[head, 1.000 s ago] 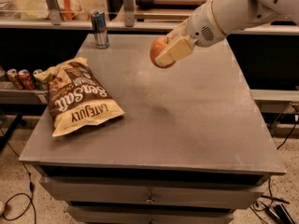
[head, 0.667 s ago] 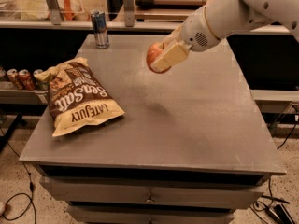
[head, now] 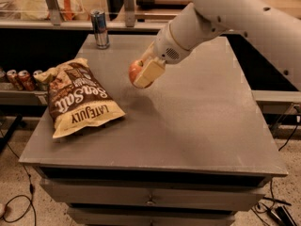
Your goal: Move apple near brown chip bag
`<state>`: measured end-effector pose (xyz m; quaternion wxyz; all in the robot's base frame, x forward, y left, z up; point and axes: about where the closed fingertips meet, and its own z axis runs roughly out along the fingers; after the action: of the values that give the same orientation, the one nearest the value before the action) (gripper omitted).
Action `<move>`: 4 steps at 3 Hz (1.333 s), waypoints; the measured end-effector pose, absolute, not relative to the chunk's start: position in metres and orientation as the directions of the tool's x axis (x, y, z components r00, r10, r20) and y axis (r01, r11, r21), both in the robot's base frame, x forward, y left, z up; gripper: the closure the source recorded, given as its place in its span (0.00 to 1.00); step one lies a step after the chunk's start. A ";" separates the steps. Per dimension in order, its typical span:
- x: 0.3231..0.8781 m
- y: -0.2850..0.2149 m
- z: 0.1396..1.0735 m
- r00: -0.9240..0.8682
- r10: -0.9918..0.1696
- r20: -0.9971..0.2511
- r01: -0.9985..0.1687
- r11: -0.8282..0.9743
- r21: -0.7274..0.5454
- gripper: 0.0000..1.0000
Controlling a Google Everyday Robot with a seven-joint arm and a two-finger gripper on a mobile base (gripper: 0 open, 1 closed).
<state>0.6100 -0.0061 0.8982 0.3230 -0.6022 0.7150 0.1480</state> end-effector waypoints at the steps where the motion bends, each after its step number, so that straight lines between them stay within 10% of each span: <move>1: 0.620 0.015 0.881 -0.038 -0.809 -0.586 -0.961 0.190 -0.199 1.00; 4: 0.638 0.038 0.861 -0.018 -0.831 -0.556 -0.969 0.151 -0.194 1.00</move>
Offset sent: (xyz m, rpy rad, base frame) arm 0.0326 0.0461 -0.0393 -0.1369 -0.0050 0.0598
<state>0.6376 0.0380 0.8609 0.2851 -0.6400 0.7031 0.1214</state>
